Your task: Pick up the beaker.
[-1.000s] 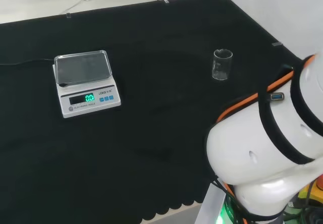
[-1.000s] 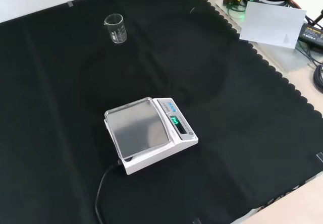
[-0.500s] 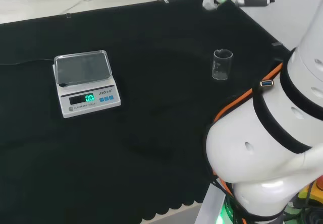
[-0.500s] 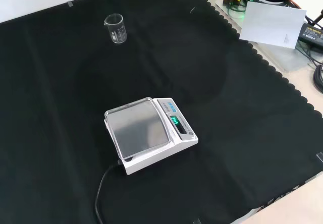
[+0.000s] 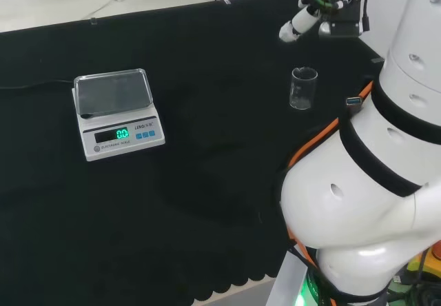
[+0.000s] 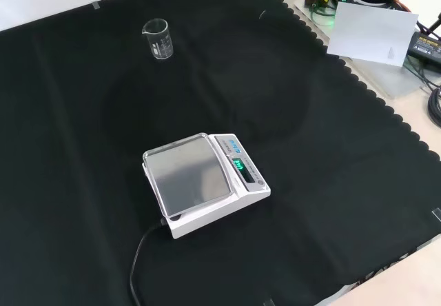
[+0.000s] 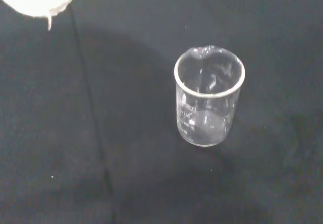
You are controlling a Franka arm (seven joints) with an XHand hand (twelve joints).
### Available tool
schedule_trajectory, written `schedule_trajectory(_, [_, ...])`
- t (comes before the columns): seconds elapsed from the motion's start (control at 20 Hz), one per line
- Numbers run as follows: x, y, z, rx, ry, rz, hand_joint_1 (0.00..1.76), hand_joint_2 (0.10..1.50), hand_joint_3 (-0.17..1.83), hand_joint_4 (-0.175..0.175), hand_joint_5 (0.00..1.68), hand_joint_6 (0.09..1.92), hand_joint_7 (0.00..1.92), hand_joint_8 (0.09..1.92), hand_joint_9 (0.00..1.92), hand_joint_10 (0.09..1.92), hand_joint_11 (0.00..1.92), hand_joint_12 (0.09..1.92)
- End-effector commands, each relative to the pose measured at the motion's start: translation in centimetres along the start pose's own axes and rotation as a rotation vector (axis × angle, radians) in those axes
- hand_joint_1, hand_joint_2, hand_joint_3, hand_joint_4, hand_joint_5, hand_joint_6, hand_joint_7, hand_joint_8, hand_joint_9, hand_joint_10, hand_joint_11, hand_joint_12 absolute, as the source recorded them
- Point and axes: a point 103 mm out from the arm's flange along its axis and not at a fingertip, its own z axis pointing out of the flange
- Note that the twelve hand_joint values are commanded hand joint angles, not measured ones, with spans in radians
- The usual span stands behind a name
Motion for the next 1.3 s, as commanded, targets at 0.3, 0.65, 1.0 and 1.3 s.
schedule_trajectory(0.3, [-1.0,3.6,5.6,0.068,-0.008,0.032,0.72,0.57,0.35,-0.008,0.32,0.09,0.27,0.68,0.56,0.78,0.4,1.39])
schedule_trajectory(0.65, [-2.1,7.0,10.1,0.119,0.037,0.043,0.71,0.56,0.34,-0.006,0.26,0.09,0.19,0.66,0.54,0.79,0.39,1.39])
schedule_trajectory(1.0, [-3.0,8.9,13.4,0.164,0.038,0.049,0.71,0.55,0.34,-0.005,0.23,0.09,0.15,0.66,0.53,0.79,0.37,1.39])
schedule_trajectory(1.3, [-3.1,9.8,14.7,0.182,0.035,0.047,0.71,0.55,0.33,-0.003,0.22,0.09,0.12,0.67,0.52,0.81,0.37,1.4])
